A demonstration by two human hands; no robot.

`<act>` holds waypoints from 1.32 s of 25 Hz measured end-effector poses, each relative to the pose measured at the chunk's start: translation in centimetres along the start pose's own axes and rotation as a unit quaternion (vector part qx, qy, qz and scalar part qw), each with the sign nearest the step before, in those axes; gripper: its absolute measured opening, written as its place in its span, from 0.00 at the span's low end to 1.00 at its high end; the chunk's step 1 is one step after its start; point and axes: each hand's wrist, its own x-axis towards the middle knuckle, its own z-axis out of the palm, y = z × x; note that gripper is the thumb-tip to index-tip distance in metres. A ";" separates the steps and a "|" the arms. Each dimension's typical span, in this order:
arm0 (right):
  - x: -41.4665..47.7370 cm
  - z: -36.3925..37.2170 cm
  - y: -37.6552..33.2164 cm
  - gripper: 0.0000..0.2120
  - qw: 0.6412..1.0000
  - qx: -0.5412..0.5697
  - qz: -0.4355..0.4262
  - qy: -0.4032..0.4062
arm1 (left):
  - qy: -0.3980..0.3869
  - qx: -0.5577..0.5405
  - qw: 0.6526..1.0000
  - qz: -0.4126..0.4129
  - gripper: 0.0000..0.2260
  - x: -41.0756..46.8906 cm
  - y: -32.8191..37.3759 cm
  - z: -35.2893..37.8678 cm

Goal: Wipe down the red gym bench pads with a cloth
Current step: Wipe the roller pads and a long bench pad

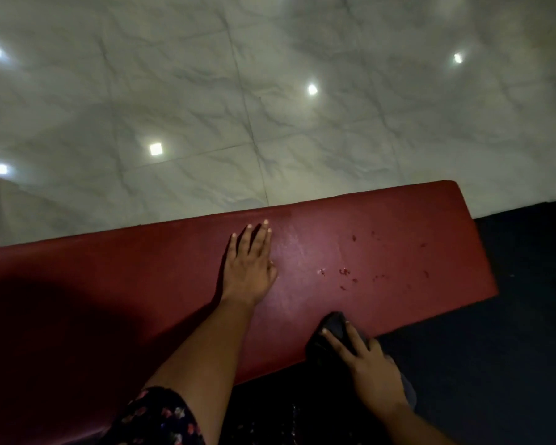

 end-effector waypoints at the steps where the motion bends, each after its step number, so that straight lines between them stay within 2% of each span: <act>1: 0.8 -0.8 -0.2 0.59 1.000 0.003 0.001 0.018 | 0.021 -0.004 1.000 0.007 0.31 0.0 -0.2 0.2; 5: 6.3 -6.5 -1.9 0.34 0.995 0.017 0.011 0.103 | 0.018 -0.003 1.000 0.008 0.31 0.2 -0.1 0.6; 8: 12.4 -11.9 -3.9 0.29 0.983 -0.010 -0.010 0.185 | 0.010 0.015 1.000 -0.001 0.31 -0.1 0.1 1.3; 12: 19.2 -17.5 -6.0 0.25 0.976 -0.023 -0.023 0.214 | 0.075 0.015 0.997 0.010 0.30 0.1 -0.1 2.5; 15: 21.1 -18.4 -5.8 0.28 0.979 0.080 0.044 0.184 | 0.099 0.016 0.995 0.020 0.32 0.2 -0.4 2.7; 18: 20.0 -17.1 -4.8 0.30 0.969 0.164 0.069 0.170 | 0.129 0.026 0.991 0.019 0.28 0.3 -1.1 2.4; 22: 15.6 -13.2 -3.3 0.37 0.980 0.130 0.041 0.147 | 0.129 0.032 0.991 0.034 0.29 1.5 -1.7 1.7; 25: 10.6 -8.6 -1.7 0.38 0.982 0.116 0.059 0.133 | 0.099 0.029 0.992 0.078 0.29 2.9 -0.6 1.3; 29: 3.7 -2.3 0.5 0.39 0.982 0.127 0.097 0.104 | 0.086 0.012 0.993 0.085 0.29 4.6 1.1 1.7; 31: 1.5 -0.2 1.5 0.46 0.977 0.143 0.113 0.113 | 0.079 0.006 0.993 0.083 0.29 5.1 1.4 1.9; 33: 0.5 0.9 1.9 0.58 0.971 0.175 0.120 0.110 | 0.070 -0.003 0.995 0.077 0.28 5.2 1.5 2.0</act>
